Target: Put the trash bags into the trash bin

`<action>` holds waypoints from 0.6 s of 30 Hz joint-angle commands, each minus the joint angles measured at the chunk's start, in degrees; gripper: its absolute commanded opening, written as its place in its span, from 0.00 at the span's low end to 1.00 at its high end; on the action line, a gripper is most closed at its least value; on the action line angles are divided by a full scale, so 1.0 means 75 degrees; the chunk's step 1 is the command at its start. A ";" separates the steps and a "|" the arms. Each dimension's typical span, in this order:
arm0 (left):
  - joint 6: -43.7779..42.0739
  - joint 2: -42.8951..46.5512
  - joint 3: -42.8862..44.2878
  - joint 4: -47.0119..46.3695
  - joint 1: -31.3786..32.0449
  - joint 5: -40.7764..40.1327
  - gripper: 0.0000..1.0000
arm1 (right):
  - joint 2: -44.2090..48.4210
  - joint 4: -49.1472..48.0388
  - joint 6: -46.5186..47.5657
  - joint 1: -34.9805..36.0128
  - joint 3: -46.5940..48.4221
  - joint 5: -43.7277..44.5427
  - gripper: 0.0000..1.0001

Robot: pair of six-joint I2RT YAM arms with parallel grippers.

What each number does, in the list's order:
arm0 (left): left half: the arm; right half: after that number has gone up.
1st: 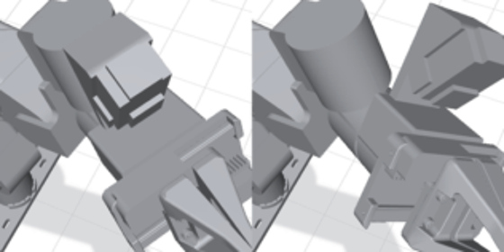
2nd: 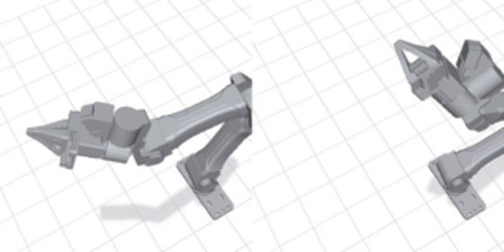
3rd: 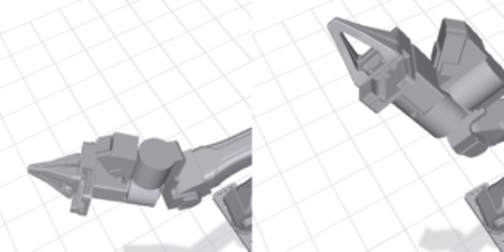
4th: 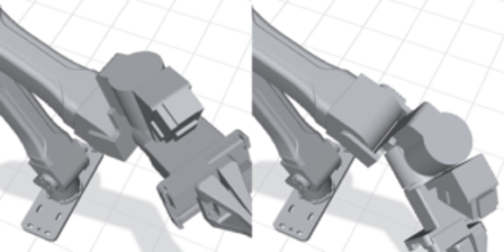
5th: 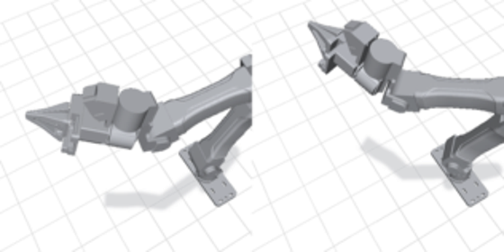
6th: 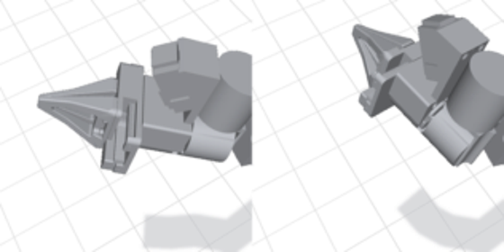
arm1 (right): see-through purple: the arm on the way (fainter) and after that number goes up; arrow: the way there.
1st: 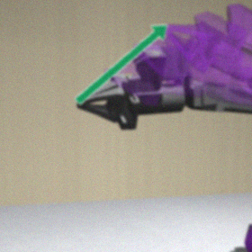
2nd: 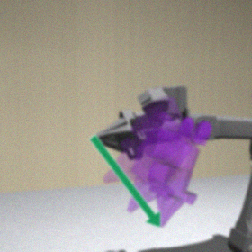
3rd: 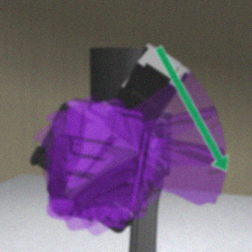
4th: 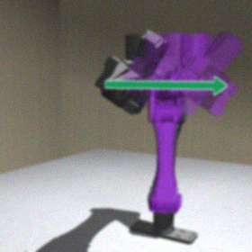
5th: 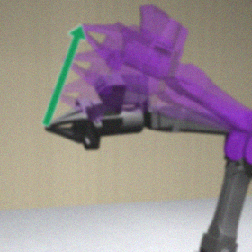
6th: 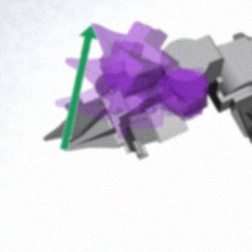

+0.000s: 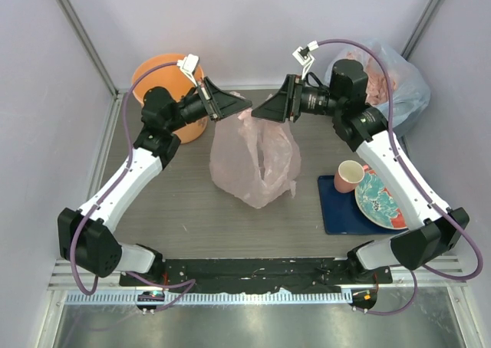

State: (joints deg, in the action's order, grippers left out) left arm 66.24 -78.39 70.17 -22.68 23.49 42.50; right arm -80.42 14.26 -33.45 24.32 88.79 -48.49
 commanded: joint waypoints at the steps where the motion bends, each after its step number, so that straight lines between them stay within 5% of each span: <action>1: 0.0590 -0.0048 0.0007 -0.0844 -0.0026 -0.0159 0.00 | 0.0141 -0.0648 -0.0145 0.0308 -0.0132 -0.0203 0.63; 18: -0.0147 0.0081 -0.0063 0.0292 0.0173 -0.0697 0.00 | -0.0480 -0.0929 -0.0309 0.0894 0.0372 0.0360 0.76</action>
State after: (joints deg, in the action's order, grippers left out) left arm 68.53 -79.05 69.91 -22.87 24.08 39.68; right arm -84.09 11.14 -34.54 29.74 88.20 -46.09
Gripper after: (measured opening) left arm 0.011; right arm 0.753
